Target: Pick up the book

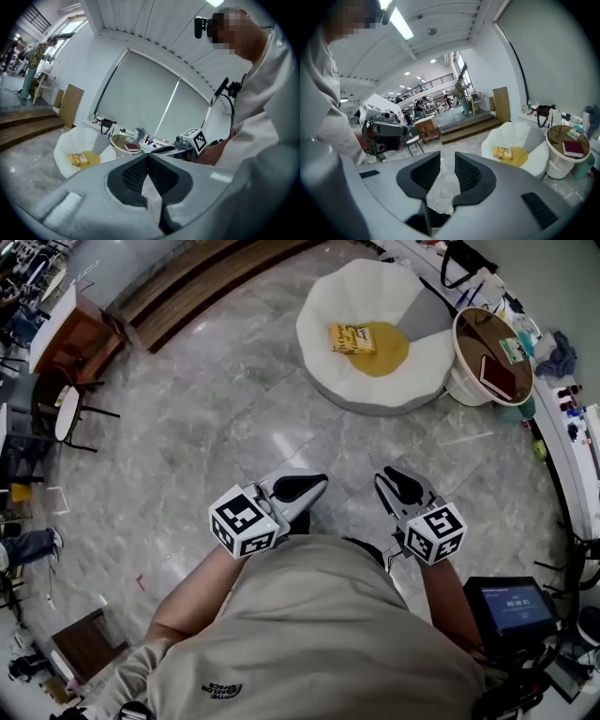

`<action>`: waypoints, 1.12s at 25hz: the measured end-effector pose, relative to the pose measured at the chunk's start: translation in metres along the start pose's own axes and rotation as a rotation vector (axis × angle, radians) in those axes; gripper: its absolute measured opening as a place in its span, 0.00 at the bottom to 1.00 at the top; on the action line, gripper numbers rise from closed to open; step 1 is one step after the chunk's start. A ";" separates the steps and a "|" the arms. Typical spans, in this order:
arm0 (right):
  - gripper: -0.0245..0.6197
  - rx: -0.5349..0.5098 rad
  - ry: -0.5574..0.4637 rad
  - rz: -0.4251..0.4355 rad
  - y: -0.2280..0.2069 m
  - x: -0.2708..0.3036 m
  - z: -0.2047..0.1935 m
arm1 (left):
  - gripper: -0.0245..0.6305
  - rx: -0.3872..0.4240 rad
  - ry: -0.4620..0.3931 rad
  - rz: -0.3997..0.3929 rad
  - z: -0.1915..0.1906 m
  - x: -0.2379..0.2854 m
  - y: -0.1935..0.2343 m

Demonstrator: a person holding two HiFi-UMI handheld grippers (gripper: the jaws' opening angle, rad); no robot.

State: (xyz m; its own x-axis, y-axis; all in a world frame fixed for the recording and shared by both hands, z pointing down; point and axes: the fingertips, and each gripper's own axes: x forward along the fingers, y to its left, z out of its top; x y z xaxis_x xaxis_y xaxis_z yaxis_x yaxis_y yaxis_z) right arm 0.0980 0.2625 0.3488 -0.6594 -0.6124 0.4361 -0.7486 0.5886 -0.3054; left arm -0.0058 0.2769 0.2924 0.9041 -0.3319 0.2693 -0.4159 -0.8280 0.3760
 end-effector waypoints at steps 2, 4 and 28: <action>0.20 0.062 -0.011 -0.014 -0.011 0.030 0.015 | 0.05 0.018 0.022 -0.031 0.012 -0.007 0.032; 0.20 0.142 -0.036 -0.027 -0.026 0.062 0.026 | 0.05 0.036 0.053 -0.061 0.018 -0.014 0.064; 0.26 1.028 -0.144 -0.036 -0.383 0.405 -0.017 | 0.05 -0.035 0.233 -0.012 0.095 0.176 0.361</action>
State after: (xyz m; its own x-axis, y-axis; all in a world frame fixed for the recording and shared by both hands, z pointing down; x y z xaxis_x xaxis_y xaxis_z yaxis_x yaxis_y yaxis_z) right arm 0.1194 -0.2020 0.6566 -0.5873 -0.7174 0.3747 -0.4212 -0.1243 -0.8984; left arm 0.0127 -0.1239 0.3912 0.8638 -0.2051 0.4601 -0.4117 -0.8139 0.4100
